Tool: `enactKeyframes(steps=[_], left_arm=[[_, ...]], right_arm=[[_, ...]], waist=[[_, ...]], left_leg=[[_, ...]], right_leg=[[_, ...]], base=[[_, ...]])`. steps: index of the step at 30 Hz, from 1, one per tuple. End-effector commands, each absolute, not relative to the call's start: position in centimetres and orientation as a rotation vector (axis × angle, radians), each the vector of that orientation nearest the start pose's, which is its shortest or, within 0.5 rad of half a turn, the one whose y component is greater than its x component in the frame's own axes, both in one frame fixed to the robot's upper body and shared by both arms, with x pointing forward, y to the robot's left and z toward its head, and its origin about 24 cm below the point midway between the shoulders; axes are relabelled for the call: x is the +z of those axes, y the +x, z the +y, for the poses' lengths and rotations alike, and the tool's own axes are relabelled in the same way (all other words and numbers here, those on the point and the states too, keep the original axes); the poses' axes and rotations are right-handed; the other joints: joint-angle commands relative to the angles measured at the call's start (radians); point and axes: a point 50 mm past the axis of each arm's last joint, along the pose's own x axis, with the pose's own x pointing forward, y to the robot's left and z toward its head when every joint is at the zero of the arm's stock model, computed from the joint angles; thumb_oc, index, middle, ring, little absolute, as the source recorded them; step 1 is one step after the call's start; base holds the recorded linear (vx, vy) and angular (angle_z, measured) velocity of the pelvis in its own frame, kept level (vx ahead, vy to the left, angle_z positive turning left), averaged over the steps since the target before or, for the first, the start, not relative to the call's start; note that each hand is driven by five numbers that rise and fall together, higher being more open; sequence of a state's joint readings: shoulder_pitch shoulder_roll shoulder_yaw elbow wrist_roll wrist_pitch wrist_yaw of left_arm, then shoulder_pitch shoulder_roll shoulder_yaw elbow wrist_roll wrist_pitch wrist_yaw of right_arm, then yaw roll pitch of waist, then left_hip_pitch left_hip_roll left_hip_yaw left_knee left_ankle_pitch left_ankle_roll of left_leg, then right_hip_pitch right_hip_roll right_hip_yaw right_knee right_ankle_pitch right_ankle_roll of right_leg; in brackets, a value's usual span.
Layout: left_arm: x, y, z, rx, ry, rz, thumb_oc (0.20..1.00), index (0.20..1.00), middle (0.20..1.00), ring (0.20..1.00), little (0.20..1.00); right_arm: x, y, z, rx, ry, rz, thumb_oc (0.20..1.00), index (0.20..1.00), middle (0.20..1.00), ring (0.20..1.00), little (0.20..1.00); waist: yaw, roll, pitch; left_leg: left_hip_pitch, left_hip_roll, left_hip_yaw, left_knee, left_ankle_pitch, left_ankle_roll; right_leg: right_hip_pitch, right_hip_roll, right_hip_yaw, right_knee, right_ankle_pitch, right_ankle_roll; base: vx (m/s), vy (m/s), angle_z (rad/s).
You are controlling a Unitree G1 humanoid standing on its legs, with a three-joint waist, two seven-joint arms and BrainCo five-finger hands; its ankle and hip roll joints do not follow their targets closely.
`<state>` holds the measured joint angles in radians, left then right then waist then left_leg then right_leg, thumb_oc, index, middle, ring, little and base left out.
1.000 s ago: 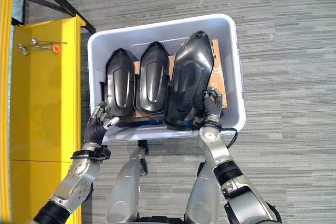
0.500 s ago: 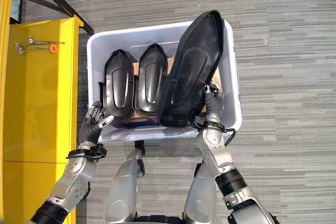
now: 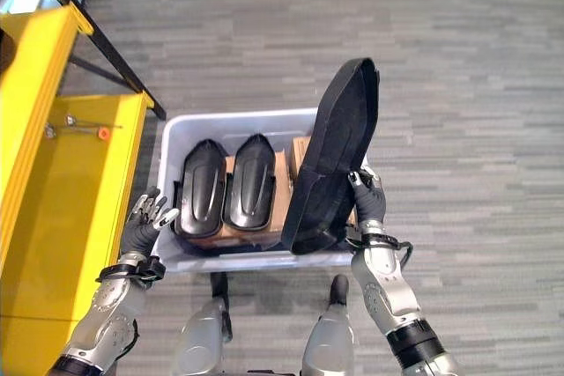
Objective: Move parts from the plastic box to the shelf.
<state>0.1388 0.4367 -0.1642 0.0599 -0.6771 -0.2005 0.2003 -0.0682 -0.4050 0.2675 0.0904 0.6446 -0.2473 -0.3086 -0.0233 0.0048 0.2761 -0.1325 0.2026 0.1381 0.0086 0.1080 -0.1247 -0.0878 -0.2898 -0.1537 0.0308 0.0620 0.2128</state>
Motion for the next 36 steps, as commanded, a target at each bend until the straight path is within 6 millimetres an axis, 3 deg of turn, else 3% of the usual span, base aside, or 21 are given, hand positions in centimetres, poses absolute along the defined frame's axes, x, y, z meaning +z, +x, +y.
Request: enactKeyframes(steps=[1, 9, 11, 15, 16, 18, 19, 20, 21, 22, 23, 24, 25, 26, 27, 28, 34, 35, 36], left_arm=[[3.4, 21.7, 23.0, 0.166, -0.219, 0.008, 1.000, 1.000, 1.000, 1.000, 1.000], [1.7, 19.6, 24.1, 0.254, -0.280, 0.065, 1.000, 1.000, 1.000, 1.000, 1.000], [1.4, 19.3, 24.1, 0.271, -0.299, 0.072, 1.000, 1.000, 1.000, 1.000, 1.000], [1.0, 19.4, 23.7, 0.283, -0.332, 0.080, 1.000, 1.000, 1.000, 1.000, 1.000], [1.0, 19.4, 23.7, 0.283, -0.333, 0.080, 1.000, 1.000, 1.000, 1.000, 1.000], [0.9, 19.6, 23.3, 0.270, -0.343, 0.085, 1.000, 1.000, 1.000, 1.000, 1.000], [0.9, 19.8, 23.2, 0.265, -0.342, 0.082, 1.000, 1.000, 1.000, 1.000, 1.000], [1.1, 20.2, 23.0, 0.257, -0.343, 0.073, 1.000, 1.000, 1.000, 1.000, 1.000], [1.5, 20.5, 22.9, 0.245, -0.342, 0.053, 1.000, 1.000, 1.000, 1.000, 1.000], [1.6, 20.5, 22.9, 0.245, -0.336, 0.050, 1.000, 1.000, 1.000, 1.000, 1.000], [1.6, 20.5, 22.9, 0.245, -0.336, 0.051, 1.000, 1.000, 1.000, 1.000, 1.000], [1.6, 20.8, 22.6, 0.220, -0.325, 0.054, 1.000, 1.000, 1.000, 1.000, 1.000], [1.6, 20.8, 22.6, 0.218, -0.321, 0.056, 1.000, 1.000, 1.000, 1.000, 1.000], [1.5, 20.8, 22.6, 0.219, -0.320, 0.058, 1.000, 1.000, 1.000, 1.000, 1.000], [2.0, 21.2, 22.9, 0.216, -0.294, 0.039, 1.000, 1.000, 1.000, 1.000, 1.000], [2.6, 21.6, 23.1, 0.212, -0.273, 0.014, 1.000, 1.000, 1.000, 1.000, 1.000], [3.5, 21.4, 24.3, 0.232, -0.222, -0.020, 1.000, 1.000, 1.000, 1.000, 1.000], [3.7, 21.4, 24.5, 0.241, -0.226, -0.029, 1.000, 1.000, 1.000, 1.000, 1.000], [4.0, 21.3, 24.8, 0.260, -0.223, -0.044, 1.000, 1.000, 1.000, 1.000, 1.000]], right_arm=[[8.9, 26.3, -19.0, -0.055, 0.316, -0.234, 0.200, 0.200, 0.200, 0.200, 0.200], [9.1, 26.5, -18.7, 0.019, 0.286, -0.218, 0.200, 0.200, 0.200, 0.200, 0.200], [9.5, 26.8, -18.7, 0.030, 0.283, -0.234, 0.200, 0.200, 0.200, 0.200, 0.200], [10.1, 27.2, -19.3, 0.000, 0.281, -0.268, 0.200, 0.200, 0.200, 0.200, 0.200], [10.1, 27.2, -19.3, 0.000, 0.281, -0.268, 0.200, 0.200, 0.200, 0.200, 0.200], [10.1, 26.7, -20.2, -0.034, 0.283, -0.276, 0.200, 0.200, 0.200, 0.200, 0.200], [10.1, 26.6, -20.5, -0.049, 0.288, -0.275, 0.200, 0.200, 0.200, 0.200, 0.200], [9.9, 26.4, -20.9, -0.069, 0.292, -0.269, 0.200, 0.200, 0.200, 0.200, 0.200], [9.4, 26.0, -21.2, -0.083, 0.306, -0.252, 0.200, 0.200, 0.200, 0.200, 0.200], [9.2, 25.8, -21.3, -0.093, 0.312, -0.243, 0.200, 0.200, 0.200, 0.200, 0.200], [9.2, 25.8, -21.3, -0.094, 0.312, -0.243, 0.200, 0.200, 0.200, 0.200, 0.200], [9.2, 25.3, -21.9, -0.125, 0.319, -0.248, 0.200, 0.200, 0.200, 0.200, 0.200], [9.0, 25.0, -22.1, -0.134, 0.326, -0.246, 0.200, 0.200, 0.200, 0.200, 0.200], [9.0, 25.0, -22.0, -0.133, 0.326, -0.244, 0.200, 0.200, 0.200, 0.200, 0.200], [8.6, 24.8, -22.2, -0.150, 0.328, -0.228, 0.200, 0.200, 0.200, 0.200, 0.200], [8.5, 24.8, -22.1, -0.156, 0.342, -0.229, 0.200, 0.200, 0.200, 0.200, 0.200], [8.2, 25.2, -21.3, -0.116, 0.356, -0.207, 0.200, 0.200, 0.200, 0.200, 0.200], [8.0, 25.3, -21.1, -0.115, 0.364, -0.197, 0.200, 0.200, 0.200, 0.200, 0.200], [8.2, 25.8, -20.5, -0.103, 0.390, -0.202, 0.200, 0.200, 0.200, 0.200, 0.200]], waist=[[-0.006, -0.013, -0.064], [0.016, -0.009, -0.112], [0.030, -0.001, -0.112], [0.065, 0.027, -0.116], [0.063, 0.029, -0.119], [0.059, 0.018, -0.108], [0.054, 0.013, -0.103], [0.040, 0.006, -0.099], [0.032, -0.003, -0.104], [0.031, -0.003, -0.111], [0.030, -0.004, -0.111], [0.019, 0.006, -0.125], [0.020, 0.004, -0.131], [0.019, 0.003, -0.133], [0.025, -0.008, -0.141], [0.032, -0.017, -0.143], [0.068, -0.076, -0.147], [0.078, -0.081, -0.148], [0.101, -0.094, -0.144]], left_leg=[[0.016, 0.065, -0.047, 0.063, -0.056, -0.003], [0.087, 0.113, -0.054, 0.060, -0.047, -0.007], [0.074, 0.130, -0.071, 0.046, 0.008, -0.022], [0.002, 0.151, -0.122, -0.041, 0.183, -0.078], [-0.004, 0.152, -0.126, -0.041, 0.186, -0.078], [-0.021, 0.138, -0.077, -0.018, 0.156, -0.049], [-0.025, 0.146, -0.039, 0.011, 0.149, -0.041], [-0.012, 0.162, 0.024, 0.073, 0.107, -0.029], [0.017, 0.166, 0.024, 0.170, 0.032, -0.021], [0.039, 0.159, 0.023, 0.156, -0.008, -0.020], [0.040, 0.158, 0.023, 0.156, -0.008, -0.019], [0.062, 0.122, 0.030, 0.104, -0.065, -0.014], [0.058, 0.107, 0.037, 0.100, -0.064, 0.001], [0.067, 0.108, 0.029, 0.101, -0.079, -0.007], [0.054, 0.054, 0.022, 0.106, -0.102, 0.021], [0.043, 0.038, 0.026, 0.113, -0.105, 0.022], [-0.024, -0.040, 0.012, 0.184, -0.161, 0.058], [-0.020, -0.050, 0.002, 0.194, -0.194, 0.057], [-0.038, -0.085, -0.001, 0.228, -0.232, 0.080]], right_leg=[[-0.028, 0.022, 0.011, 0.132, -0.109, -0.038], [0.012, 0.084, 0.017, 0.190, -0.183, -0.070], [0.019, 0.112, -0.003, 0.183, -0.194, -0.084], [0.042, 0.157, -0.091, 0.127, -0.210, -0.119], [0.040, 0.159, -0.094, 0.123, -0.207, -0.120], [0.056, 0.139, -0.139, 0.116, -0.203, -0.127], [0.062, 0.126, -0.163, 0.112, -0.193, -0.129], [0.064, 0.105, -0.197, 0.113, -0.180, -0.130], [0.073, 0.068, -0.227, 0.111, -0.159, -0.126], [0.079, 0.051, -0.242, 0.116, -0.157, -0.122], [0.080, 0.049, -0.242, 0.116, -0.157, -0.121], [0.115, 0.016, -0.265, 0.130, -0.154, -0.093], [0.122, -0.009, -0.284, 0.129, -0.132, -0.091], [0.129, -0.007, -0.273, 0.134, -0.147, -0.082], [0.144, -0.065, -0.302, 0.125, -0.095, -0.066], [0.148, -0.086, -0.317, 0.123, -0.065, -0.053], [0.165, -0.161, -0.349, 0.087, 0.042, -0.003], [0.174, -0.170, -0.345, 0.096, 0.049, 0.015], [0.178, -0.200, -0.356, 0.104, 0.098, 0.027]], base=[[0.04, -0.042, -0.11], [0.03, -0.096, -0.08], [-0.08, -0.132, 0.00], [-0.12, -0.115, 0.31], [-0.09, -0.051, 1.05], [-0.11, -0.025, 1.11], [-0.16, -0.001, 1.25], [-0.18, 0.061, 1.54], [-0.11, 0.089, 1.26], [-0.04, 0.094, 0.87], [0.12, 0.182, 0.79], [0.09, 0.256, 0.86], [0.15, 0.244, 1.06], [0.03, 0.302, 0.90], [0.06, 0.290, 0.68], [0.01, 0.331, 0.41], [0.06, 0.167, 0.32], [0.15, 0.197, 0.18], [0.18, 0.271, 0.23]])
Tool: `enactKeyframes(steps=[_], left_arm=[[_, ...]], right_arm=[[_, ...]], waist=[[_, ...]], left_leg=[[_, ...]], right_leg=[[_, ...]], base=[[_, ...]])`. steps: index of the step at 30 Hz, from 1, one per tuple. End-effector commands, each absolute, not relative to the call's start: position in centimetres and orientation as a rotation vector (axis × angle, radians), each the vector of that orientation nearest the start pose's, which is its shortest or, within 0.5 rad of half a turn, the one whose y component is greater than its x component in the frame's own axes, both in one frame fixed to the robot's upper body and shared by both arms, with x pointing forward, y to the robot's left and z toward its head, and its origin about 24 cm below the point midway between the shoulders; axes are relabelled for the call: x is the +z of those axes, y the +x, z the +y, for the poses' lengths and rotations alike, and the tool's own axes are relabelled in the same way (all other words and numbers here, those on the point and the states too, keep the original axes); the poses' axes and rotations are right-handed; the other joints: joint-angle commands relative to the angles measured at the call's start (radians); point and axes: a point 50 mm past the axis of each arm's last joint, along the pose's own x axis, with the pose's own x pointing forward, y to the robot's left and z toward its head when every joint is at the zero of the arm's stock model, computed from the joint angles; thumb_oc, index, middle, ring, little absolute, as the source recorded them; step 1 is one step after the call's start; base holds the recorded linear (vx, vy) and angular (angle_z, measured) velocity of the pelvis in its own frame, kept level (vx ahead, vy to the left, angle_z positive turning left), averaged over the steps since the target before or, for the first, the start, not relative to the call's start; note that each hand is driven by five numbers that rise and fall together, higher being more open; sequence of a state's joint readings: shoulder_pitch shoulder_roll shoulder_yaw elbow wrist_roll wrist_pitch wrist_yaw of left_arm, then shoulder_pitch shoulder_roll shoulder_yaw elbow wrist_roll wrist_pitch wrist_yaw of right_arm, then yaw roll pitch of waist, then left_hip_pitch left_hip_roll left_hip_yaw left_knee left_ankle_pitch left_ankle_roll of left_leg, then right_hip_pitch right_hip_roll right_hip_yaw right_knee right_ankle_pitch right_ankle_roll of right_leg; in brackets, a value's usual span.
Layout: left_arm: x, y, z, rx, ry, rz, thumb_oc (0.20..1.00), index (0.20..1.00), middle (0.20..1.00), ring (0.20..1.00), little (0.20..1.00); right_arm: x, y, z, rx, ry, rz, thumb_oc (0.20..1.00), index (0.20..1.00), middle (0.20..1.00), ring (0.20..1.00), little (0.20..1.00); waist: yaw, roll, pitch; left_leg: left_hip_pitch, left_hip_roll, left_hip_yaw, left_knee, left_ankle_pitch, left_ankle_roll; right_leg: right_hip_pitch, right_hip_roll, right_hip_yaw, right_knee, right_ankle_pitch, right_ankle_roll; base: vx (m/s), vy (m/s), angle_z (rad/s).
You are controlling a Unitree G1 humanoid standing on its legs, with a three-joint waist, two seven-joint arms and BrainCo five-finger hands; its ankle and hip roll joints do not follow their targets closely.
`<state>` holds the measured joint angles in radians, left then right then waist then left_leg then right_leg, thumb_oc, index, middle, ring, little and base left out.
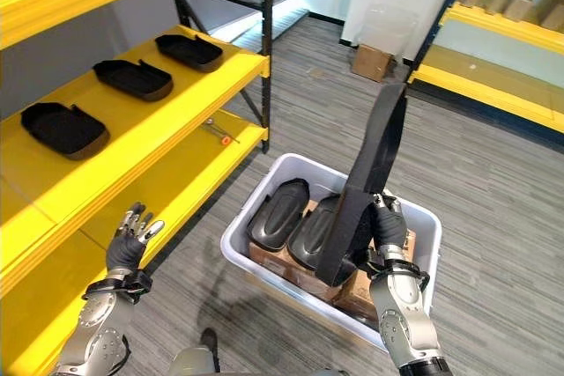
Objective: Move parts from the plastic box to the shelf.
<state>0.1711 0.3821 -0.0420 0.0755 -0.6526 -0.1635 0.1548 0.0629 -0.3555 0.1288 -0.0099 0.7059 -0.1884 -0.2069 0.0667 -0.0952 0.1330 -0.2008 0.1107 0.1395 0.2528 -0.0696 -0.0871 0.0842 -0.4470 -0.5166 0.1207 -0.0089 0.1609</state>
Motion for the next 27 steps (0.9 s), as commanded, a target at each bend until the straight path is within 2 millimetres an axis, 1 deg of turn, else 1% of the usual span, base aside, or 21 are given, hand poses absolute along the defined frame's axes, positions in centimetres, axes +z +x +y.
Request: enactKeyframes(steps=[1, 2, 3, 4, 5, 6, 7, 8, 9, 10, 12, 13, 14, 15, 18, 19, 20, 24, 25, 26, 27], left_arm=[[4.2, 21.3, 25.0, 0.262, -0.213, -0.051, 1.000, 1.000, 1.000, 1.000, 1.000], [4.2, 21.3, 25.0, 0.262, -0.213, -0.051, 1.000, 1.000, 1.000, 1.000, 1.000], [4.4, 21.4, 25.2, 0.266, -0.199, -0.056, 1.000, 1.000, 1.000, 1.000, 1.000], [4.5, 21.6, 25.4, 0.273, -0.170, -0.058, 1.000, 1.000, 1.000, 1.000, 1.000], [4.5, 21.6, 25.4, 0.273, -0.170, -0.058, 1.000, 1.000, 1.000, 1.000, 1.000], [4.9, 21.8, 25.6, 0.269, -0.144, -0.070, 1.000, 1.000, 1.000, 1.000, 1.000], [4.9, 21.8, 25.6, 0.269, -0.144, -0.070, 1.000, 1.000, 1.000, 1.000, 1.000], [4.9, 22.2, 25.2, 0.243, -0.123, -0.065, 1.000, 1.000, 1.000, 1.000, 1.000], [4.9, 22.2, 25.2, 0.243, -0.124, -0.064, 1.000, 1.000, 1.000, 1.000, 1.000], [4.7, 22.1, 24.9, 0.217, -0.121, -0.052, 1.000, 1.000, 1.000, 1.000, 1.000], [4.3, 22.1, 24.3, 0.186, -0.116, -0.035, 1.000, 1.000, 1.000, 1.000, 1.000], [3.9, 22.2, 23.8, 0.155, -0.112, -0.016, 1.000, 1.000, 1.000, 1.000, 1.000], [3.8, 22.3, 23.4, 0.141, -0.120, -0.012, 1.000, 1.000, 1.000, 1.000, 1.000], [3.8, 22.3, 23.4, 0.140, -0.120, -0.012, 1.000, 1.000, 1.000, 1.000, 1.000], [3.5, 22.3, 22.4, 0.105, -0.142, -0.007, 1.000, 1.000, 1.000, 1.000, 1.000], [3.5, 22.4, 22.1, 0.092, -0.147, -0.012, 1.000, 1.000, 1.000, 1.000, 1.000], [3.4, 22.3, 21.7, 0.077, -0.159, -0.009, 1.000, 1.000, 1.000, 1.000, 1.000], [3.4, 21.7, 21.5, 0.084, -0.195, -0.013, 1.000, 1.000, 1.000, 1.000, 1.000], [3.4, 21.8, 21.4, 0.080, -0.195, -0.015, 1.000, 1.000, 1.000, 1.000, 1.000], [3.5, 22.0, 21.1, 0.068, -0.217, -0.017, 1.000, 1.000, 1.000, 1.000, 1.000], [3.4, 22.0, 21.0, 0.068, -0.226, -0.014, 1.000, 1.000, 1.000, 1.000, 1.000]], right_arm=[[8.4, 26.1, -20.2, -0.098, 0.408, -0.211, 0.200, 0.200, 0.200, 0.200, 0.200], [8.4, 26.1, -20.2, -0.098, 0.408, -0.211, 0.200, 0.200, 0.200, 0.200, 0.200], [8.6, 26.2, -20.0, -0.097, 0.420, -0.219, 0.200, 0.200, 0.200, 0.200, 0.200], [8.9, 26.3, -19.7, -0.100, 0.440, -0.233, 0.200, 0.200, 0.200, 0.200, 0.200], [8.9, 26.4, -19.7, -0.100, 0.441, -0.233, 0.200, 0.200, 0.200, 0.200, 0.200], [8.8, 26.2, -19.9, -0.117, 0.451, -0.237, 0.200, 0.200, 0.200, 0.200, 0.200], [8.8, 26.2, -19.9, -0.117, 0.451, -0.237, 0.200, 0.200, 0.200, 0.200, 0.200], [8.6, 25.6, -20.5, -0.136, 0.467, -0.242, 0.200, 0.200, 0.200, 0.200, 0.200], [8.6, 25.5, -20.6, -0.137, 0.466, -0.242, 0.200, 0.200, 0.200, 0.200, 0.200], [8.0, 24.7, -21.3, -0.162, 0.474, -0.227, 0.200, 0.200, 0.200, 0.200, 0.200], [8.0, 24.2, -22.1, -0.188, 0.474, -0.240, 0.200, 0.200, 0.200, 0.200, 0.200], [7.6, 23.8, -22.9, -0.220, 0.479, -0.237, 0.200, 0.200, 0.200, 0.200, 0.200], [7.7, 23.7, -23.1, -0.226, 0.471, -0.240, 0.200, 0.200, 0.200, 0.200, 0.200], [7.7, 23.7, -23.1, -0.226, 0.471, -0.241, 0.200, 0.200, 0.200, 0.200, 0.200], [7.7, 23.3, -23.5, -0.240, 0.459, -0.250, 0.200, 0.200, 0.200, 0.200, 0.200], [7.8, 23.2, -23.4, -0.237, 0.464, -0.255, 0.200, 0.200, 0.200, 0.200, 0.200], [7.6, 23.2, -23.2, -0.229, 0.480, -0.248, 0.200, 0.200, 0.200, 0.200, 0.200], [7.5, 23.3, -23.3, -0.220, 0.474, -0.239, 0.200, 0.200, 0.200, 0.200, 0.200], [7.6, 23.4, -23.5, -0.221, 0.464, -0.243, 0.200, 0.200, 0.200, 0.200, 0.200], [8.1, 23.3, -24.1, -0.234, 0.445, -0.263, 0.200, 0.200, 0.200, 0.200, 0.200], [8.2, 23.4, -24.2, -0.238, 0.440, -0.266, 0.200, 0.200, 0.200, 0.200, 0.200]], waist=[[0.021, -0.001, 0.000], [0.021, -0.001, 0.000], [0.032, -0.004, 0.000], [0.039, -0.003, -0.003], [0.038, -0.004, -0.002], [0.026, 0.007, 0.001], [0.028, 0.006, 0.000], [-0.017, 0.028, 0.001], [-0.013, 0.028, -0.001], [-0.039, 0.046, 0.000], [-0.079, 0.058, 0.010], [-0.115, 0.042, 0.020], [-0.131, 0.032, 0.023], [-0.131, 0.033, 0.022], [-0.158, 0.001, 0.023], [-0.160, -0.003, 0.023], [-0.152, -0.011, 0.010], [-0.135, -0.005, -0.008], [-0.136, -0.007, 0.000], [-0.144, -0.008, 0.024], [-0.144, -0.008, 0.037]], left_leg=[[0.012, -0.013, -0.006, 0.007, -0.066, 0.053], [0.012, -0.013, -0.006, 0.008, -0.067, 0.054], [0.003, -0.031, -0.014, 0.015, -0.079, 0.063], [0.001, -0.068, -0.028, 0.009, -0.088, 0.084], [0.001, -0.069, -0.028, 0.008, -0.088, 0.085], [0.013, -0.088, -0.040, -0.015, -0.085, 0.107], [0.013, -0.088, -0.038, -0.016, -0.085, 0.107], [0.036, -0.106, -0.062, -0.080, -0.032, 0.124], [0.036, -0.104, -0.058, -0.082, -0.032, 0.122], [0.086, -0.115, -0.090, -0.141, -0.014, 0.127], [0.120, -0.111, -0.132, -0.188, 0.009, 0.126], [0.145, -0.129, -0.166, -0.205, 0.013, 0.123], [0.157, -0.142, -0.185, -0.209, 0.010, 0.122], [0.155, -0.141, -0.186, -0.210, 0.013, 0.122], [0.166, -0.183, -0.224, -0.201, -0.001, 0.122], [0.163, -0.191, -0.236, -0.187, -0.003, 0.122], [0.172, -0.200, -0.233, -0.179, -0.012, 0.127], [0.175, -0.202, -0.215, -0.125, -0.041, 0.121], [0.141, -0.212, -0.209, -0.030, -0.055, 0.110], [0.067, -0.185, -0.154, 0.114, -0.027, 0.066], [0.033, -0.145, -0.134, 0.164, -0.005, 0.052]], right_leg=[[0.008, -0.061, 0.001, 0.021, 0.201, 0.083], [0.008, -0.061, 0.001, 0.021, 0.201, 0.083], [0.008, -0.075, -0.004, 0.031, 0.229, 0.086], [0.009, -0.099, -0.004, 0.056, 0.283, 0.086], [0.009, -0.101, -0.004, 0.057, 0.282, 0.086], [-0.026, -0.081, 0.036, 0.147, 0.273, 0.070], [-0.031, -0.082, 0.040, 0.153, 0.270, 0.070], [-0.118, 0.036, 0.157, 0.238, 0.168, 0.013], [-0.125, 0.036, 0.163, 0.245, 0.163, 0.010], [-0.170, 0.121, 0.202, 0.286, 0.067, -0.016], [-0.244, 0.241, 0.261, 0.303, -0.029, -0.060], [-0.278, 0.347, 0.339, 0.245, -0.071, -0.074], [-0.292, 0.398, 0.387, 0.200, -0.065, -0.072], [-0.293, 0.399, 0.386, 0.195, -0.060, -0.073], [-0.269, 0.461, 0.464, 0.046, -0.020, -0.077], [-0.266, 0.465, 0.486, 0.050, -0.016, -0.076], [-0.221, 0.449, 0.474, 0.022, -0.018, -0.078], [-0.176, 0.450, 0.471, -0.013, -0.025, -0.085], [-0.166, 0.447, 0.477, -0.014, -0.032, -0.096], [-0.142, 0.433, 0.455, -0.012, -0.051, -0.119], [-0.133, 0.425, 0.446, -0.007, -0.058, -0.125]], base=[[0.09, 0.227, 0.28], [0.05, 0.145, 0.29], [0.11, 0.247, 0.36], [0.11, 0.248, 0.39], [0.16, 0.358, 0.66], [0.08, 0.178, 0.63], [0.13, 0.411, 0.72], [0.05, 0.225, 0.45], [0.19, 0.382, 1.00], [0.18, 0.186, 0.96], [0.18, 0.130, 0.81], [0.15, 0.002, 0.64], [0.12, -0.017, 0.73], [0.06, -0.017, 0.91], [0.07, -0.052, 0.65], [0.09, -0.092, 0.44], [0.11, -0.098, 0.61], [0.09, -0.063, 0.17], [-0.03, -0.047, 0.06], [-0.06, -0.038, 0.27], [-0.03, 0.047, 0.90]])
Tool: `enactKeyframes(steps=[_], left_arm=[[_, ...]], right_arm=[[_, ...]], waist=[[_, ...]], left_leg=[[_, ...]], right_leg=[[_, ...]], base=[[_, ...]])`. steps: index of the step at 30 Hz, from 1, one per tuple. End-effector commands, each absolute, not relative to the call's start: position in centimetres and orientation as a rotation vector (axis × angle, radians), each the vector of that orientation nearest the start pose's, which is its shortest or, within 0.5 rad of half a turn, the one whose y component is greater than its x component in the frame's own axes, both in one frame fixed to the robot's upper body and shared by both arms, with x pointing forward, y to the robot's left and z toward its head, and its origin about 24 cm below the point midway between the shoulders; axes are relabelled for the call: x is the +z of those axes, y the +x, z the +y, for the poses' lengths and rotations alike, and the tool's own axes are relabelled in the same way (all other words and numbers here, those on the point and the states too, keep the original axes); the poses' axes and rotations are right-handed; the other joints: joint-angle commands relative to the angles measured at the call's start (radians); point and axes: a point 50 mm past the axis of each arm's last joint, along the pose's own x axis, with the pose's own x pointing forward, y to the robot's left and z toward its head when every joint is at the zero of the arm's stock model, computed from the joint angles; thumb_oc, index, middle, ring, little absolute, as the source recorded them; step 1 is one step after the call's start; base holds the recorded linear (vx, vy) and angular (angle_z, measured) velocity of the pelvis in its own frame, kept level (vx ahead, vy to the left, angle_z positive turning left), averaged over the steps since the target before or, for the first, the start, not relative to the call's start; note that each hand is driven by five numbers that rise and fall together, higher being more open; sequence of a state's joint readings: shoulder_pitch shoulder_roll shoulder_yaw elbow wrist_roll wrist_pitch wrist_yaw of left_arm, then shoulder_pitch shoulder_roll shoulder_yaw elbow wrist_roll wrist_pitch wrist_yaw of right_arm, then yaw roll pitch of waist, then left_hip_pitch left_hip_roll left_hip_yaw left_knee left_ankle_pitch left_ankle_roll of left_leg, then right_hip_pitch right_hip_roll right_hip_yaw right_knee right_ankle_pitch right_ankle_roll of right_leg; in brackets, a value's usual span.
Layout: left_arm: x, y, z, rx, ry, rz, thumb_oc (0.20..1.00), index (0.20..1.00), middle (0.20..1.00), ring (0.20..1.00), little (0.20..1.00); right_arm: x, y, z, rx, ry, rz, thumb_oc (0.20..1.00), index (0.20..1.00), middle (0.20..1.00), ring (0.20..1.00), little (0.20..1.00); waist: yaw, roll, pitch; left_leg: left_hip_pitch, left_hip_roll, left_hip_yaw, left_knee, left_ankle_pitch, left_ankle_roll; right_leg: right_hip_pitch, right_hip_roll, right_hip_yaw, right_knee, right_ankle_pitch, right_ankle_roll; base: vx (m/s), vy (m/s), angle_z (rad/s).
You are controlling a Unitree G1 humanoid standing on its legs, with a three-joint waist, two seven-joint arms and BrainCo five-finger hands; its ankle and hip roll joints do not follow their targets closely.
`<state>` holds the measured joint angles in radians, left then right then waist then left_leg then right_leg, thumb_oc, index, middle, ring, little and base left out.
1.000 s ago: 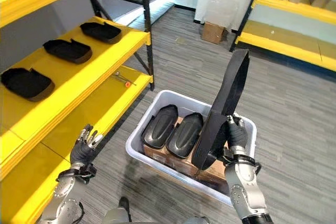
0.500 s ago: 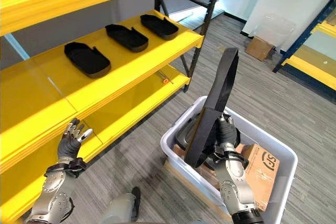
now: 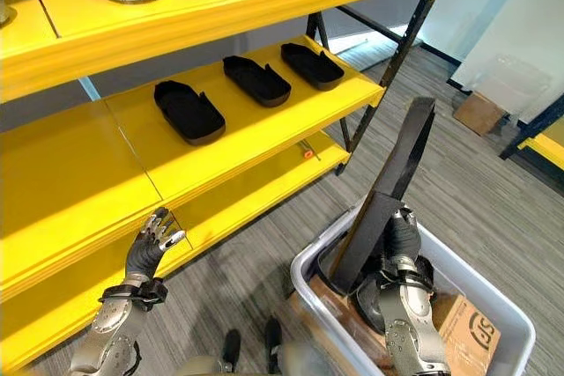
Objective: Move parts from the plastic box to the shelf.
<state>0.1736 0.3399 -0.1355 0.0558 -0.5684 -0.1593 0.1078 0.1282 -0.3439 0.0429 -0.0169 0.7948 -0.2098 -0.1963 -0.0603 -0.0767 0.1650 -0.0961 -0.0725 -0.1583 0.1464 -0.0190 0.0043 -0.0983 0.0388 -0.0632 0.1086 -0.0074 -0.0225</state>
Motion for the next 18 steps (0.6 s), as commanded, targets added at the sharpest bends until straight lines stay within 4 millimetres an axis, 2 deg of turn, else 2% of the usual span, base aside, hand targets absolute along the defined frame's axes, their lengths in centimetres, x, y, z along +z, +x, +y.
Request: enactKeyframes(steps=[1, 2, 3, 4, 6, 7, 8, 10, 11, 12, 15, 18], left_arm=[[3.4, 22.0, 21.2, 0.079, -0.233, -0.010, 1.000, 1.000, 1.000, 1.000, 1.000], [3.4, 21.9, 21.2, 0.079, -0.233, -0.009, 1.000, 1.000, 1.000, 1.000, 1.000], [3.3, 21.8, 21.3, 0.083, -0.224, -0.005, 1.000, 1.000, 1.000, 1.000, 1.000], [3.5, 21.7, 21.5, 0.098, -0.214, -0.014, 1.000, 1.000, 1.000, 1.000, 1.000], [3.2, 21.7, 21.6, 0.118, -0.215, -0.006, 1.000, 1.000, 1.000, 1.000, 1.000], [3.2, 21.9, 21.4, 0.120, -0.223, -0.007, 1.000, 1.000, 1.000, 1.000, 1.000], [3.2, 21.9, 21.4, 0.114, -0.235, -0.010, 1.000, 1.000, 1.000, 1.000, 1.000], [3.2, 21.9, 21.3, 0.109, -0.235, -0.009, 1.000, 1.000, 1.000, 1.000, 1.000], [3.6, 22.0, 21.4, 0.099, -0.225, -0.024, 1.000, 1.000, 1.000, 1.000, 1.000], [3.7, 22.0, 21.6, 0.091, -0.211, -0.028, 1.000, 1.000, 1.000, 1.000, 1.000], [4.0, 22.0, 22.2, 0.098, -0.195, -0.038, 1.000, 1.000, 1.000, 1.000, 1.000], [4.6, 22.0, 22.8, 0.107, -0.178, -0.055, 1.000, 1.000, 1.000, 1.000, 1.000]], right_arm=[[8.3, 23.2, -24.6, -0.263, 0.448, -0.274, 0.200, 0.200, 0.200, 0.200, 0.200], [8.3, 23.2, -24.5, -0.264, 0.447, -0.272, 0.200, 0.200, 0.200, 0.200, 0.200], [8.1, 23.0, -24.8, -0.279, 0.446, -0.269, 0.200, 0.200, 0.200, 0.200, 0.200], [8.0, 22.6, -25.1, -0.299, 0.436, -0.265, 0.200, 0.200, 0.200, 0.200, 0.200], [7.9, 22.4, -25.5, -0.319, 0.422, -0.261, 0.200, 0.200, 0.200, 0.200, 0.200], [7.9, 21.9, -25.8, -0.328, 0.406, -0.262, 0.200, 0.200, 0.200, 0.200, 0.200], [7.9, 21.7, -25.7, -0.323, 0.404, -0.263, 0.200, 0.200, 0.200, 0.200, 0.200], [7.7, 21.5, -25.6, -0.325, 0.410, -0.256, 0.200, 0.200, 0.200, 0.200, 0.200], [7.4, 21.3, -25.6, -0.330, 0.422, -0.245, 0.200, 0.200, 0.200, 0.200, 0.200], [7.3, 21.3, -25.4, -0.324, 0.427, -0.240, 0.200, 0.200, 0.200, 0.200, 0.200], [7.0, 21.2, -25.2, -0.322, 0.445, -0.229, 0.200, 0.200, 0.200, 0.200, 0.200], [6.9, 21.4, -24.6, -0.304, 0.449, -0.219, 0.200, 0.200, 0.200, 0.200, 0.200]], waist=[[-0.025, -0.030, 0.003], [-0.022, -0.031, 0.005], [-0.018, -0.033, 0.000], [-0.015, -0.017, -0.013], [-0.018, 0.011, -0.019], [-0.024, 0.035, -0.023], [-0.022, 0.048, -0.034], [-0.022, 0.051, -0.045], [-0.013, 0.041, -0.053], [-0.008, 0.032, -0.053], [0.002, 0.013, -0.054], [0.018, -0.008, -0.059]], left_leg=[[-0.090, 0.163, 0.209, 0.216, -0.063, -0.024], [-0.082, 0.164, 0.212, 0.211, -0.064, -0.025], [-0.072, 0.205, 0.217, 0.162, -0.051, -0.026], [-0.083, 0.341, 0.213, 0.015, 0.091, -0.067], [-0.068, 0.418, 0.227, -0.128, 0.202, -0.110], [-0.047, 0.438, 0.286, -0.174, 0.238, -0.138], [-0.022, 0.430, 0.282, -0.176, 0.213, -0.138], [-0.009, 0.426, 0.301, -0.183, 0.207, -0.144], [-0.036, 0.396, 0.295, -0.108, 0.165, -0.136], [-0.051, 0.384, 0.298, -0.061, 0.143, -0.132], [-0.078, 0.368, 0.329, 0.032, 0.090, -0.121], [-0.124, 0.332, 0.339, 0.119, 0.028, -0.099]], right_leg=[[0.063, -0.088, -0.026, 0.009, -0.072, 0.068], [0.066, -0.087, -0.023, 0.010, -0.075, 0.068], [0.076, -0.098, -0.026, 0.007, -0.082, 0.074], [0.083, -0.118, -0.041, 0.019, -0.107, 0.092], [0.092, -0.129, -0.045, 0.046, -0.137, 0.103], [0.102, -0.147, -0.057, 0.066, -0.148, 0.116], [0.111, -0.164, -0.051, 0.069, -0.154, 0.129], [0.127, -0.179, -0.058, 0.066, -0.154, 0.136], [0.159, -0.213, -0.064, 0.051, -0.140, 0.151], [0.178, -0.228, -0.060, 0.035, -0.135, 0.157], [0.209, -0.270, -0.064, 0.008, -0.112, 0.176], [0.226, -0.324, -0.074, -0.022, -0.069, 0.198]], base=[[0.00, 0.055, 1.04], [0.07, 0.074, 1.03], [0.16, 0.163, 0.57], [0.22, 0.232, 0.38], [0.24, 0.315, 0.43], [0.27, 0.415, 0.45], [0.26, 0.387, 0.21], [0.17, 0.219, 0.07], [0.18, 0.216, 0.05], [0.23, 0.269, -0.05], [0.15, 0.189, -0.02], [0.14, 0.247, 0.10]])
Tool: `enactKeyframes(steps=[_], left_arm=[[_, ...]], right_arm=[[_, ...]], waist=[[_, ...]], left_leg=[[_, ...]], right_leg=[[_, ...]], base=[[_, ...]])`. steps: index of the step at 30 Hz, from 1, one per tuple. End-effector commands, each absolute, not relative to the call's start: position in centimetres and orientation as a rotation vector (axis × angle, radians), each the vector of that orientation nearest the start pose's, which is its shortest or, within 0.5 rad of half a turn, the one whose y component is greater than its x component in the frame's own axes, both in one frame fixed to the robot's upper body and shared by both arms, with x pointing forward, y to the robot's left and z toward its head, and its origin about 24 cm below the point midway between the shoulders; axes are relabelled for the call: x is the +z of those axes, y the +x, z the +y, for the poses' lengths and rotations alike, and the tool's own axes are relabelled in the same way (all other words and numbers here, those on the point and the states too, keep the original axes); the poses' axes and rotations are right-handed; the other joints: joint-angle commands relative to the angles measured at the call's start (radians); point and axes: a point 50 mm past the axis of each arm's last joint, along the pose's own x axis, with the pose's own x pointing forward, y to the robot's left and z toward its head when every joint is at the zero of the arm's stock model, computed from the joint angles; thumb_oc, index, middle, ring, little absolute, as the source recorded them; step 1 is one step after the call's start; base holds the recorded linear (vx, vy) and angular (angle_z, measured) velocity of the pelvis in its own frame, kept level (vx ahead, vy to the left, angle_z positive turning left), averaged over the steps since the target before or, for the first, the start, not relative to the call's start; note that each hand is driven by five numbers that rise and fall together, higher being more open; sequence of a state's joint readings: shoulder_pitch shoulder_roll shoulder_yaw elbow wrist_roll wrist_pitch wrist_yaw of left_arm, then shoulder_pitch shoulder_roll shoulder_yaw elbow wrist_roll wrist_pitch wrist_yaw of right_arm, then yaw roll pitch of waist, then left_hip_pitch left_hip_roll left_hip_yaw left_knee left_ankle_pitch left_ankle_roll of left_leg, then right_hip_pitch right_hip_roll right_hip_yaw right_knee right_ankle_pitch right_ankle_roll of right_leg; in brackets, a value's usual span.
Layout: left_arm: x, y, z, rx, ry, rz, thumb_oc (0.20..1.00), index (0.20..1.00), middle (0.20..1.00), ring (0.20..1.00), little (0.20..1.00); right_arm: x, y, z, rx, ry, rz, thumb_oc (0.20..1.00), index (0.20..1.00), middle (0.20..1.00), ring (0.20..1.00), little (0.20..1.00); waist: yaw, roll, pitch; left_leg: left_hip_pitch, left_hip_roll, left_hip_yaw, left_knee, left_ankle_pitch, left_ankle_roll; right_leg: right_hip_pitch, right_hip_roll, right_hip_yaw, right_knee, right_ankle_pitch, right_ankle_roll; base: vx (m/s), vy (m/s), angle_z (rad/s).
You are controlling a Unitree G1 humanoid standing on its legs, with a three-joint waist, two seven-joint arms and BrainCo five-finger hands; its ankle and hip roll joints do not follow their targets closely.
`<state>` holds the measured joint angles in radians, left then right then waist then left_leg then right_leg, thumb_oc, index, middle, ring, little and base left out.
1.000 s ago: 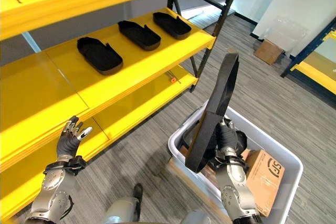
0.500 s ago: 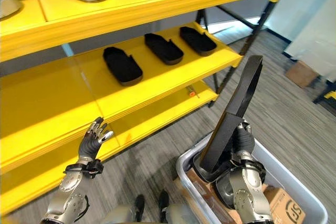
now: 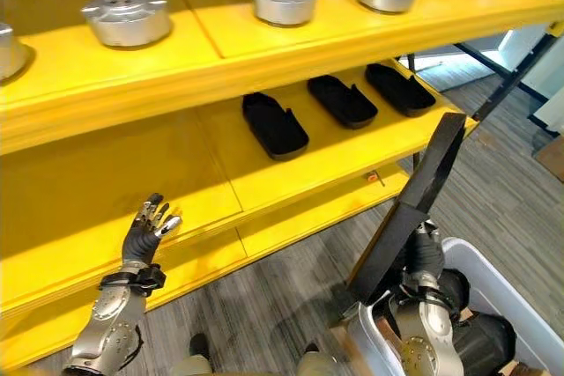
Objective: Move parts from the plastic box to the shelf.
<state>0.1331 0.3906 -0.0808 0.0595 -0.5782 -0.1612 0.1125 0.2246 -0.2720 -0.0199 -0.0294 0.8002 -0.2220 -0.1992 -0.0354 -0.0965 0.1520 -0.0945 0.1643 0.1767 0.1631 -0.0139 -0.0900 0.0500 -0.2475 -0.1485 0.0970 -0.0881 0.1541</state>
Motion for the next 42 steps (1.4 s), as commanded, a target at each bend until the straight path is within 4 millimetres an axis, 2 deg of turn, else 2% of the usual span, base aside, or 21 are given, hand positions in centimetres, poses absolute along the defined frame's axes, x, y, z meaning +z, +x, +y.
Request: enactKeyframes(steps=[1, 5, 6, 9, 11, 13, 14, 15, 17, 18, 19, 20, 21, 22, 23, 25, 30, 38, 42], left_arm=[[4.5, 21.9, 22.8, 0.109, -0.176, -0.051, 1.000, 1.000, 1.000, 1.000, 1.000], [4.7, 22.0, 23.0, 0.118, -0.161, -0.053, 1.000, 1.000, 1.000, 1.000, 1.000], [4.7, 22.0, 23.1, 0.117, -0.161, -0.053, 1.000, 1.000, 1.000, 1.000, 1.000], [4.7, 21.8, 23.4, 0.127, -0.143, -0.048, 1.000, 1.000, 1.000, 1.000, 1.000], [4.6, 21.9, 23.6, 0.130, -0.128, -0.037, 1.000, 1.000, 1.000, 1.000, 1.000], [4.7, 22.0, 23.6, 0.123, -0.103, -0.035, 1.000, 1.000, 1.000, 1.000, 1.000], [4.7, 22.0, 23.6, 0.123, -0.103, -0.036, 1.000, 1.000, 1.000, 1.000, 1.000], [4.9, 22.3, 23.5, 0.109, -0.092, -0.045, 1.000, 1.000, 1.000, 1.000, 1.000], [5.0, 22.5, 23.3, 0.102, -0.093, -0.053, 1.000, 1.000, 1.000, 1.000, 1.000], [5.1, 22.6, 23.3, 0.101, -0.103, -0.061, 1.000, 1.000, 1.000, 1.000, 1.000], [5.3, 22.7, 23.2, 0.103, -0.120, -0.073, 1.000, 1.000, 1.000, 1.000, 1.000], [5.3, 22.7, 23.2, 0.103, -0.120, -0.074, 1.000, 1.000, 1.000, 1.000, 1.000], [5.4, 22.7, 23.1, 0.107, -0.131, -0.078, 1.000, 1.000, 1.000, 1.000, 1.000], [4.9, 22.4, 23.3, 0.122, -0.146, -0.059, 1.000, 1.000, 1.000, 1.000, 1.000], [4.7, 22.3, 23.3, 0.125, -0.154, -0.052, 1.000, 1.000, 1.000, 1.000, 1.000], [4.0, 22.2, 22.9, 0.118, -0.173, -0.024, 1.000, 1.000, 1.000, 1.000, 1.000], [3.0, 21.2, 22.5, 0.095, -0.211, 0.023, 1.000, 1.000, 1.000, 1.000, 1.000], [2.5, 20.8, 22.2, 0.080, -0.223, 0.046, 1.000, 1.000, 1.000, 1.000, 1.000], [2.7, 21.0, 22.0, 0.059, -0.215, 0.045, 1.000, 1.000, 1.000, 1.000, 1.000]], right_arm=[[6.9, 21.5, -24.5, -0.299, 0.447, -0.219, 0.200, 0.200, 0.200, 0.200, 0.200], [7.0, 21.9, -24.0, -0.276, 0.460, -0.219, 0.200, 0.200, 0.200, 0.200, 0.200], [7.0, 22.1, -23.6, -0.257, 0.463, -0.218, 0.200, 0.200, 0.200, 0.200, 0.200], [7.0, 22.3, -23.1, -0.233, 0.477, -0.212, 0.200, 0.200, 0.200, 0.200, 0.200], [6.6, 22.4, -22.6, -0.218, 0.495, -0.195, 0.200, 0.200, 0.200, 0.200, 0.200], [6.5, 22.5, -22.2, -0.195, 0.505, -0.187, 0.200, 0.200, 0.200, 0.200, 0.200], [6.5, 22.5, -22.2, -0.194, 0.505, -0.187, 0.200, 0.200, 0.200, 0.200, 0.200], [6.5, 22.8, -21.6, -0.173, 0.517, -0.184, 0.200, 0.200, 0.200, 0.200, 0.200], [6.4, 23.0, -21.1, -0.157, 0.525, -0.176, 0.200, 0.200, 0.200, 0.200, 0.200], [6.5, 23.2, -20.9, -0.145, 0.523, -0.177, 0.200, 0.200, 0.200, 0.200, 0.200], [6.7, 23.6, -20.7, -0.121, 0.526, -0.178, 0.200, 0.200, 0.200, 0.200, 0.200], [6.7, 23.6, -20.7, -0.121, 0.527, -0.179, 0.200, 0.200, 0.200, 0.200, 0.200], [7.0, 23.9, -20.5, -0.107, 0.521, -0.181, 0.200, 0.200, 0.200, 0.200, 0.200], [6.8, 23.9, -20.3, -0.088, 0.511, -0.166, 0.200, 0.200, 0.200, 0.200, 0.200], [6.8, 23.8, -20.2, -0.074, 0.507, -0.166, 0.200, 0.200, 0.200, 0.200, 0.200], [6.5, 23.8, -20.1, -0.071, 0.511, -0.149, 0.200, 0.200, 0.200, 0.200, 0.200], [6.2, 23.4, -20.7, -0.060, 0.474, -0.132, 0.200, 0.200, 0.200, 0.200, 0.200], [6.9, 24.5, -20.2, 0.011, 0.408, -0.133, 0.200, 0.200, 0.200, 0.200, 0.200], [7.8, 25.9, -18.9, 0.096, 0.368, -0.146, 0.200, 0.200, 0.200, 0.200, 0.200]], waist=[[-0.004, 0.008, -0.048], [0.008, -0.008, -0.047], [0.017, -0.014, -0.046], [0.030, -0.025, -0.043], [0.035, -0.028, -0.040], [0.029, -0.017, -0.024], [0.029, -0.018, -0.027], [0.019, 0.008, -0.004], [0.012, 0.017, 0.004], [0.007, 0.017, 0.009], [0.001, 0.013, 0.026], [-0.001, 0.013, 0.027], [-0.001, 0.007, 0.036], [0.008, -0.009, 0.050], [0.025, -0.021, 0.044], [0.020, -0.035, 0.029], [0.020, -0.016, -0.011], [0.030, 0.003, -0.010], [0.043, 0.013, 0.010]], left_leg=[[-0.133, 0.087, 0.002, 0.112, 0.013, 0.001], [-0.171, 0.060, -0.010, 0.158, -0.017, 0.015], [-0.193, 0.041, -0.020, 0.182, -0.041, 0.027], [-0.210, 0.018, -0.031, 0.204, -0.065, 0.044], [-0.197, -0.007, -0.041, 0.197, -0.089, 0.068], [-0.165, -0.031, -0.051, 0.168, -0.102, 0.099], [-0.167, -0.032, -0.049, 0.164, -0.097, 0.100], [-0.135, -0.040, -0.059, 0.128, -0.097, 0.116], [-0.097, -0.052, -0.065, 0.088, -0.100, 0.111], [-0.083, -0.051, -0.073, 0.075, -0.102, 0.103], [-0.063, -0.045, -0.080, 0.076, -0.115, 0.085], [-0.064, -0.046, -0.082, 0.074, -0.112, 0.085], [-0.059, -0.040, -0.090, 0.078, -0.113, 0.071], [-0.042, -0.022, -0.092, 0.101, -0.126, 0.051], [-0.039, -0.017, -0.088, 0.106, -0.124, 0.043], [-0.028, 0.007, -0.098, 0.077, -0.098, 0.021], [-0.010, 0.068, -0.112, 0.008, -0.052, -0.014], [-0.005, 0.091, -0.106, -0.021, -0.028, -0.025], [-0.017, 0.090, -0.111, -0.009, -0.030, -0.026]], right_leg=[[0.079, -0.047, 0.009, -0.012, 0.019, 0.025], [0.078, -0.072, -0.002, -0.010, 0.057, 0.037], [0.078, -0.087, -0.016, -0.009, 0.070, 0.044], [0.068, -0.100, -0.028, 0.012, 0.109, 0.050], [0.043, -0.114, -0.025, 0.086, 0.164, 0.052], [-0.035, -0.122, 0.013, 0.225, 0.263, 0.032], [-0.039, -0.123, 0.014, 0.224, 0.266, 0.032], [-0.098, -0.110, 0.035, 0.312, 0.274, 0.020], [-0.145, -0.111, 0.021, 0.263, 0.247, 0.015], [-0.156, -0.110, 0.015, 0.214, 0.226, 0.016], [-0.168, -0.112, 0.008, 0.095, 0.214, 0.024], [-0.165, -0.112, 0.006, 0.090, 0.218, 0.024], [-0.182, -0.127, 0.013, 0.045, 0.230, 0.038], [-0.173, -0.144, -0.016, 0.005, 0.245, 0.062], [-0.148, -0.156, -0.058, 0.020, 0.234, 0.069], [-0.124, -0.113, -0.043, 0.016, 0.197, 0.063], [-0.084, -0.057, -0.091, 0.016, 0.100, 0.033], [-0.091, -0.040, -0.100, 0.026, 0.079, 0.023], [-0.106, -0.047, -0.099, 0.054, 0.071, 0.020]], base=[[0.10, 0.175, 0.05], [0.06, 0.115, 0.10], [0.07, 0.174, 0.22], [0.07, 0.140, 0.29], [0.06, 0.146, 0.24], [0.02, 0.158, 0.38], [0.01, 0.192, 0.33], [0.05, 0.141, 0.36], [0.11, 0.060, 0.16], [0.15, -0.123, -0.12], [0.10, -0.120, -0.14], [0.09, -0.160, -0.03], [0.10, -0.195, 0.32], [0.12, -0.254, 0.34], [0.13, -0.271, 0.33], [0.09, -0.244, 0.30], [0.08, -0.172, 0.36], [0.01, -0.060, 0.02], [-0.02, -0.018, -0.03]])
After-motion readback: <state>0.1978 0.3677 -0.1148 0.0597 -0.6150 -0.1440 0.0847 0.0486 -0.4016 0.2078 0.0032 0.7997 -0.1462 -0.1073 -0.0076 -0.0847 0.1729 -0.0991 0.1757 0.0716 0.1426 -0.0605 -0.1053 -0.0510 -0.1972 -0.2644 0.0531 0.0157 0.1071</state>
